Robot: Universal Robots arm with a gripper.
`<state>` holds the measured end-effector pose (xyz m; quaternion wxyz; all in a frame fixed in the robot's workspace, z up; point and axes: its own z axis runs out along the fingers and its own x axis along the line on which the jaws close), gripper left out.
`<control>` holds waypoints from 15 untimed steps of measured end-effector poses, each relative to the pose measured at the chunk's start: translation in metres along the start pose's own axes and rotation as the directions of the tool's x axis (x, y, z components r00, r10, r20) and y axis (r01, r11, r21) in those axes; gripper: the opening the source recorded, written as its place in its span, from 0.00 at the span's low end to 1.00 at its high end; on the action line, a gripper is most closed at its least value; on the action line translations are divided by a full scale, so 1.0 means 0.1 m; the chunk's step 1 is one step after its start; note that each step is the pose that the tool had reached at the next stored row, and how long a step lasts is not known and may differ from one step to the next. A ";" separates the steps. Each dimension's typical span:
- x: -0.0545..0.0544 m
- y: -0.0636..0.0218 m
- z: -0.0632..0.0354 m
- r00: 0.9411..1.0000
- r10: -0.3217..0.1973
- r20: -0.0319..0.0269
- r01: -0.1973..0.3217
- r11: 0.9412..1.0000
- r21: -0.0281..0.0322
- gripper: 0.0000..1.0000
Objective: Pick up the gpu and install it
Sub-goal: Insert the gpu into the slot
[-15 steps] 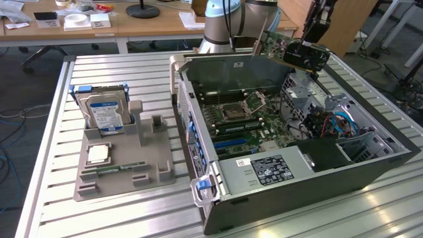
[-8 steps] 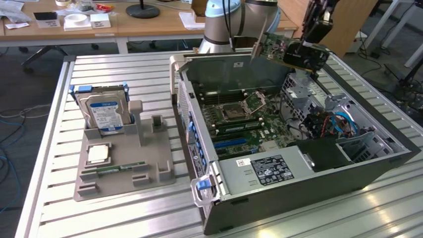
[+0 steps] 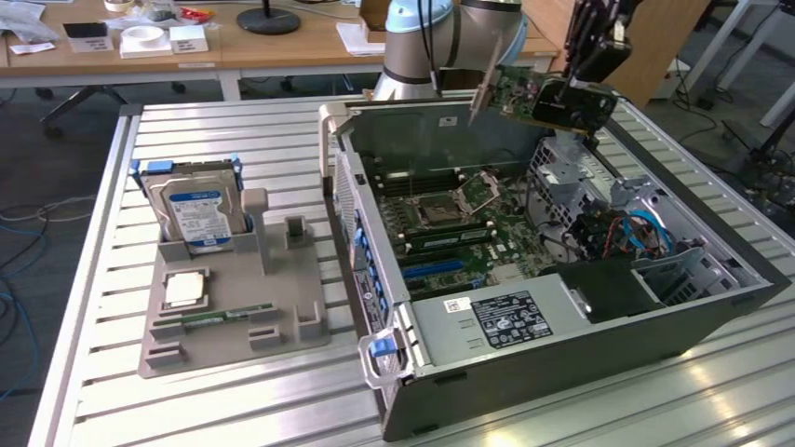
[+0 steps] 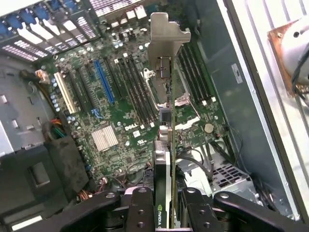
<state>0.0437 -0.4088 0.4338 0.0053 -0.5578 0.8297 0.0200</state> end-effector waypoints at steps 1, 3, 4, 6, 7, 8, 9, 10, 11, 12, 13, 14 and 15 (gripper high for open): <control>0.00 0.000 0.002 1.000 -0.014 0.000 0.014 1.000 0.000 0.27; 0.00 0.000 0.004 0.999 -0.038 -0.001 0.038 0.999 -0.001 0.27; 0.00 0.000 0.005 0.999 -0.050 -0.001 0.050 0.999 -0.002 0.27; 0.00 0.000 0.006 0.997 -0.073 -0.002 0.073 0.997 -0.002 0.27; 0.00 0.000 0.007 0.996 -0.085 -0.002 0.085 0.996 -0.003 0.27; 0.00 0.000 0.008 0.995 -0.096 -0.002 0.096 0.995 -0.003 0.27; 0.00 0.000 0.009 0.994 -0.107 -0.003 0.107 0.994 -0.003 0.27; 0.00 0.000 0.009 0.993 -0.117 -0.003 0.117 0.993 -0.004 0.27; 0.00 0.000 0.010 0.992 -0.127 -0.003 0.127 0.992 -0.004 0.27; 0.00 0.000 0.011 0.990 -0.138 -0.003 0.138 0.990 -0.005 0.27; 0.00 0.000 0.011 0.989 -0.148 -0.004 0.148 0.989 -0.005 0.27; 0.00 0.000 0.012 0.987 -0.158 -0.004 0.158 0.987 -0.005 0.27; 0.00 -0.001 0.012 0.986 -0.168 -0.004 0.168 0.986 -0.006 0.27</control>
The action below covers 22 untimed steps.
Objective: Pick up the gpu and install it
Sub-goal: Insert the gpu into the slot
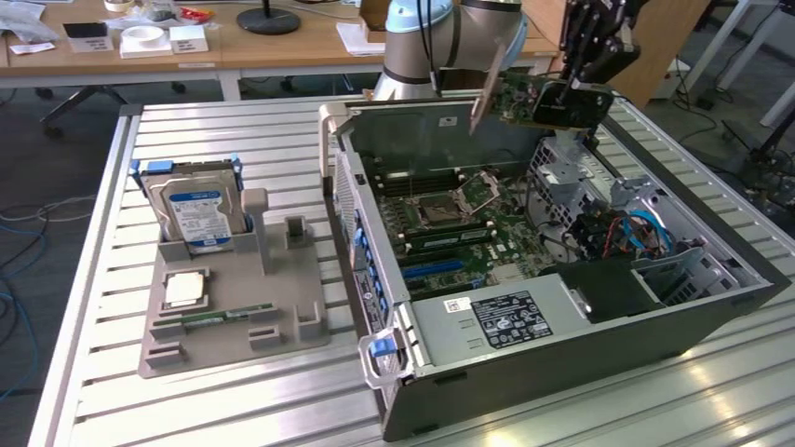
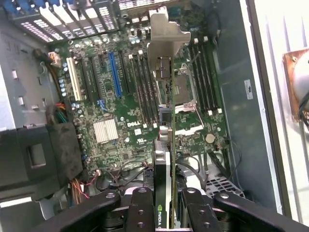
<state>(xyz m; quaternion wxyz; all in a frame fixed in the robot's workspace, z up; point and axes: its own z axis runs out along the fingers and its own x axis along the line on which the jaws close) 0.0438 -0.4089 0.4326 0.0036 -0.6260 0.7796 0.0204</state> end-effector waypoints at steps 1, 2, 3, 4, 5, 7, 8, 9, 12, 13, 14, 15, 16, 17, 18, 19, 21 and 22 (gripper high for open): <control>0.00 0.000 0.001 1.000 -0.010 0.000 0.010 1.000 0.000 0.27; 0.00 0.000 0.001 1.000 -0.019 0.000 0.019 1.000 -0.001 0.27; 0.00 0.000 0.001 1.000 -0.028 -0.001 0.028 1.000 -0.001 0.27; 0.00 0.000 0.001 0.999 -0.034 -0.001 0.034 0.999 -0.001 0.27; 0.00 0.000 0.002 0.999 -0.038 -0.001 0.038 0.999 -0.001 0.27; 0.00 0.000 0.002 0.999 -0.043 -0.001 0.043 0.999 -0.001 0.27; 0.00 0.000 0.002 0.999 -0.044 -0.001 0.044 0.999 -0.001 0.27; 0.00 0.000 0.002 0.999 -0.045 -0.001 0.045 0.999 -0.001 0.27; 0.00 0.000 0.002 0.999 -0.046 -0.001 0.046 0.999 -0.001 0.27; 0.00 0.000 0.002 0.999 -0.046 -0.001 0.046 0.999 -0.002 0.27; 0.00 0.000 0.002 0.999 -0.046 -0.001 0.046 0.999 -0.002 0.27; 0.00 0.000 0.002 0.999 -0.047 -0.001 0.047 0.999 -0.002 0.27; 0.00 0.000 0.002 0.999 -0.047 -0.001 0.047 0.999 -0.002 0.27; 0.00 0.000 0.002 0.999 -0.047 -0.001 0.047 0.999 -0.002 0.27; 0.00 0.000 0.002 0.999 -0.047 -0.001 0.047 0.999 -0.002 0.27; 0.00 0.000 0.002 0.999 -0.047 -0.001 0.047 0.999 -0.002 0.27; 0.00 0.000 0.002 0.999 -0.050 -0.001 0.050 0.999 -0.002 0.27; 0.00 0.000 0.003 0.999 -0.052 -0.001 0.052 0.999 -0.002 0.27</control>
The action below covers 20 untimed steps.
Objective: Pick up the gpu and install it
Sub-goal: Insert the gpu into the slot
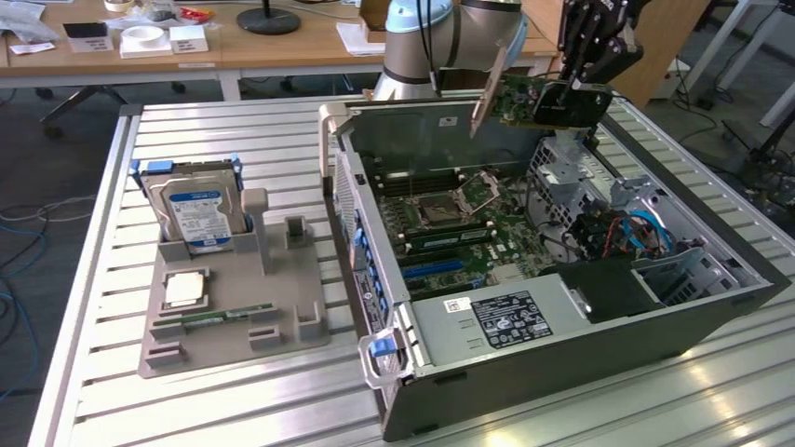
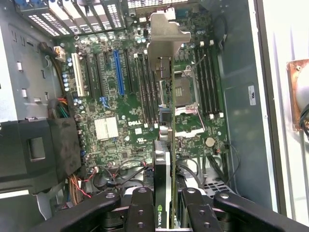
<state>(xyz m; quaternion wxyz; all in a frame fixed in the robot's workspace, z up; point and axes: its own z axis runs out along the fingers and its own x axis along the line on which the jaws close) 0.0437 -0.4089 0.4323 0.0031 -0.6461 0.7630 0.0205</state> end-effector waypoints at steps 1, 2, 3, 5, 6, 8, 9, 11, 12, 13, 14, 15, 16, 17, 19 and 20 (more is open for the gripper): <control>0.00 0.000 0.000 1.000 -0.003 0.000 0.003 1.000 0.000 0.27; 0.00 0.000 0.000 1.000 -0.006 0.000 0.006 1.000 0.000 0.27; 0.00 0.000 0.000 1.000 -0.010 0.000 0.010 1.000 0.000 0.27; 0.00 0.000 0.001 1.000 -0.018 -0.001 0.018 1.000 -0.001 0.27; 0.00 0.000 0.001 1.000 -0.021 -0.001 0.021 1.000 -0.001 0.27; 0.00 0.000 0.001 1.000 -0.029 -0.001 0.029 1.000 -0.001 0.27; 0.00 0.000 0.001 0.999 -0.032 -0.001 0.032 0.999 -0.001 0.27; 0.00 0.000 0.001 0.999 -0.040 -0.001 0.040 0.999 -0.001 0.27; 0.00 0.000 0.002 0.999 -0.043 -0.001 0.043 0.999 -0.001 0.27; 0.00 0.000 0.002 0.999 -0.047 -0.001 0.047 0.999 -0.001 0.27; 0.00 0.000 0.002 0.999 -0.050 -0.001 0.050 0.999 -0.002 0.27; 0.00 0.000 0.002 0.999 -0.054 -0.002 0.054 0.999 -0.002 0.27; 0.00 0.000 0.002 0.998 -0.057 -0.002 0.057 0.998 -0.002 0.27; 0.00 0.000 0.003 0.998 -0.061 -0.002 0.061 0.998 -0.002 0.27; 0.00 0.000 0.003 0.998 -0.068 -0.002 0.068 0.998 -0.002 0.27; 0.00 0.000 0.003 0.997 -0.073 -0.002 0.073 0.997 -0.002 0.27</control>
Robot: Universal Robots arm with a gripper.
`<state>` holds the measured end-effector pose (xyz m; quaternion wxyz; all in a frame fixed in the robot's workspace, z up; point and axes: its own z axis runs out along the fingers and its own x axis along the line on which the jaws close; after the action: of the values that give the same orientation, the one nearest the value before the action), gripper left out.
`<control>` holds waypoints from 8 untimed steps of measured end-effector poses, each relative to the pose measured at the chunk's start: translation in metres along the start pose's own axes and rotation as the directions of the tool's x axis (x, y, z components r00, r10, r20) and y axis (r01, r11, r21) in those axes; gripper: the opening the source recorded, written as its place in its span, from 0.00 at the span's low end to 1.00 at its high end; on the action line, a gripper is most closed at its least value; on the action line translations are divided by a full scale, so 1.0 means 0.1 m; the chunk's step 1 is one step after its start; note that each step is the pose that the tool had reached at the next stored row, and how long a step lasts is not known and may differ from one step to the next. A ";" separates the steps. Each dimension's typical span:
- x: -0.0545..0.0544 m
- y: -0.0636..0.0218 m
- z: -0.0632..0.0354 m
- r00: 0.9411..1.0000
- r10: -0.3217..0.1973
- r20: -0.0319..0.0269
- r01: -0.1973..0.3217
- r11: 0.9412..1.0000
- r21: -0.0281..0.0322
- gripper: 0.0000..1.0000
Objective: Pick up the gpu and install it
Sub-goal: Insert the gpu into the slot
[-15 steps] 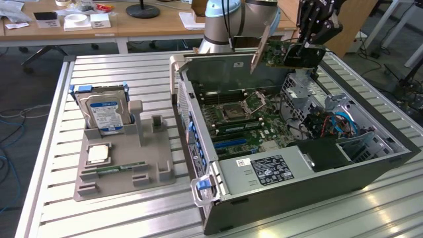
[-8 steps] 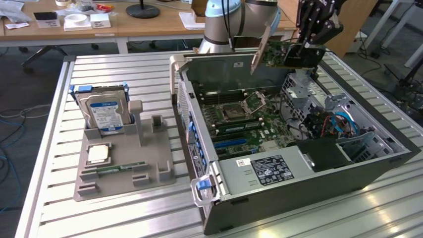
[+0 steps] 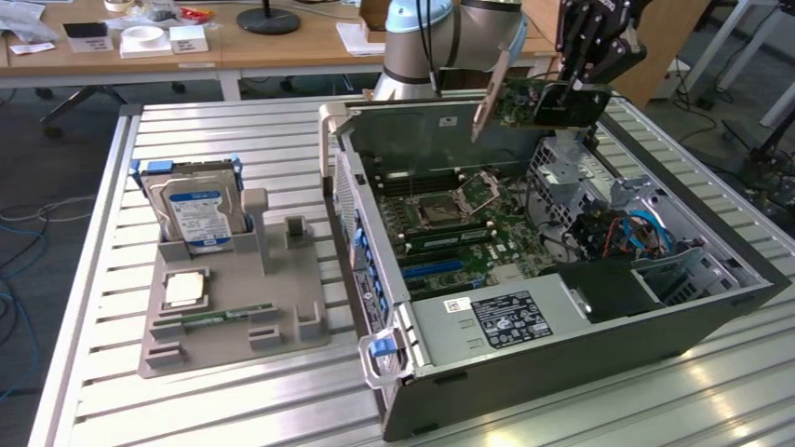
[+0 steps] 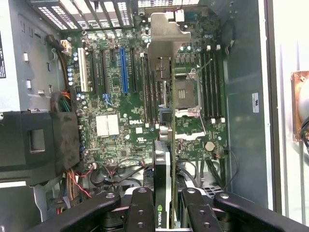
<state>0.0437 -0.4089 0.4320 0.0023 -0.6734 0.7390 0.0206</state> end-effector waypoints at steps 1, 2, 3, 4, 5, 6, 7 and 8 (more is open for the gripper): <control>0.00 0.000 0.000 1.000 -0.005 0.000 0.005 1.000 0.000 0.27; 0.00 0.000 0.001 1.000 -0.010 0.000 0.010 1.000 0.000 0.27; 0.00 0.000 0.001 1.000 -0.016 0.000 0.016 1.000 0.000 0.27; 0.00 0.000 0.002 1.000 -0.022 -0.001 0.022 1.000 -0.001 0.27; 0.00 0.000 0.001 1.000 -0.028 -0.001 0.028 1.000 -0.001 0.27; 0.00 0.000 0.002 0.999 -0.033 -0.001 0.033 0.999 -0.001 0.27; 0.00 0.000 0.002 0.999 -0.038 -0.001 0.038 0.999 -0.001 0.27; 0.00 0.000 0.002 0.999 -0.042 -0.001 0.042 0.999 -0.001 0.27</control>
<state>0.0437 -0.4089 0.4318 0.0019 -0.6889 0.7245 0.0206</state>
